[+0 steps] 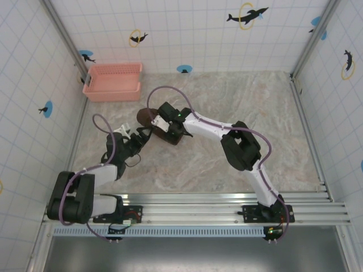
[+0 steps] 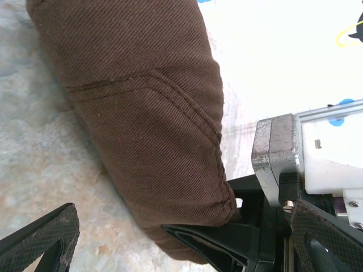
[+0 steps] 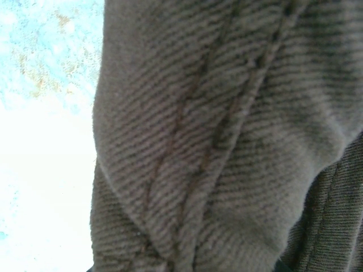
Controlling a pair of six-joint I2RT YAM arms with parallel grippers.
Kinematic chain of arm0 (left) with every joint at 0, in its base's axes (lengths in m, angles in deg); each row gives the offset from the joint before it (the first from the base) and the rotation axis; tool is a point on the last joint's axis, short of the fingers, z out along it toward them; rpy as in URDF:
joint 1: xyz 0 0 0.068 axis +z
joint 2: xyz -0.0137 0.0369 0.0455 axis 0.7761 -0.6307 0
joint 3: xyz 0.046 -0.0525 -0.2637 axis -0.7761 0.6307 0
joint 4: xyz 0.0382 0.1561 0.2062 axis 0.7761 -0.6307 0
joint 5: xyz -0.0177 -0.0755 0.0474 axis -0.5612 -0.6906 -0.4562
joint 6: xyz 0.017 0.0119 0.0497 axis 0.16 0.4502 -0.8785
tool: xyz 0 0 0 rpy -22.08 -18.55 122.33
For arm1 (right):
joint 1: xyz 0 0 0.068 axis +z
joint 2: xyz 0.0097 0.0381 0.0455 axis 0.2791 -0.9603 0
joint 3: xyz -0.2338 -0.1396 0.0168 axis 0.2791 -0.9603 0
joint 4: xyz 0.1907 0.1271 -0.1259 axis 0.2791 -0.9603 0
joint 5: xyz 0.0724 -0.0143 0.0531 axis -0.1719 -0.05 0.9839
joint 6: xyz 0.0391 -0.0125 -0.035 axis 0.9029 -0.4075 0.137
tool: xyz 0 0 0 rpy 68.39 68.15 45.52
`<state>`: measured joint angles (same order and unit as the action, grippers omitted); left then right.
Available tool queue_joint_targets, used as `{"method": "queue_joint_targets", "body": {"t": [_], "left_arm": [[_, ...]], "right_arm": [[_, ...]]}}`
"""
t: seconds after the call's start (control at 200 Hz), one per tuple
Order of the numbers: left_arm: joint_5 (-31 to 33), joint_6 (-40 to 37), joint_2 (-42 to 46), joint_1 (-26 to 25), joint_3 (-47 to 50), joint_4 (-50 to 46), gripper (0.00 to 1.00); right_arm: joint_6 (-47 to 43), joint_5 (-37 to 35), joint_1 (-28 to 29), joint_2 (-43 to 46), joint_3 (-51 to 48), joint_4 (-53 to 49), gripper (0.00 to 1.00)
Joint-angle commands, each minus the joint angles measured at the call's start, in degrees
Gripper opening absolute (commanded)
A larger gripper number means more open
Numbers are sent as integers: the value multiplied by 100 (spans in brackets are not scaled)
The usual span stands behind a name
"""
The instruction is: Roll up the long pants
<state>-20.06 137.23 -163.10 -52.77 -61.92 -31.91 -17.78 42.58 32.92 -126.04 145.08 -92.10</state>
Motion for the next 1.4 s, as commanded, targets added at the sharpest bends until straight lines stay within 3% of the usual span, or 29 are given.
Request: {"method": "queue_joint_targets", "body": {"t": [0.0,0.245,0.41,0.776,1.001,1.171,1.396], "left_arm": [[24,181,-819,-57,-108,658,97],[129,437,-2267,-186,-239,1980,95],[135,512,-2783,-177,-271,2301,90],[318,162,-2048,226,75,1194,86],[211,-296,-919,424,-629,-515,89],[142,-239,-1062,420,-950,-636,90],[50,325,-2261,428,-871,852,90]], "right_arm": [[-71,872,170,-887,-475,-878,0],[-92,929,173,-880,-517,-901,0],[-104,983,116,-910,-523,-916,0],[-141,994,79,-895,-590,-911,0],[-146,1055,78,-889,-651,-908,0],[-155,1090,77,-898,-656,-909,0],[-150,1160,70,-840,-725,-878,0]]}}
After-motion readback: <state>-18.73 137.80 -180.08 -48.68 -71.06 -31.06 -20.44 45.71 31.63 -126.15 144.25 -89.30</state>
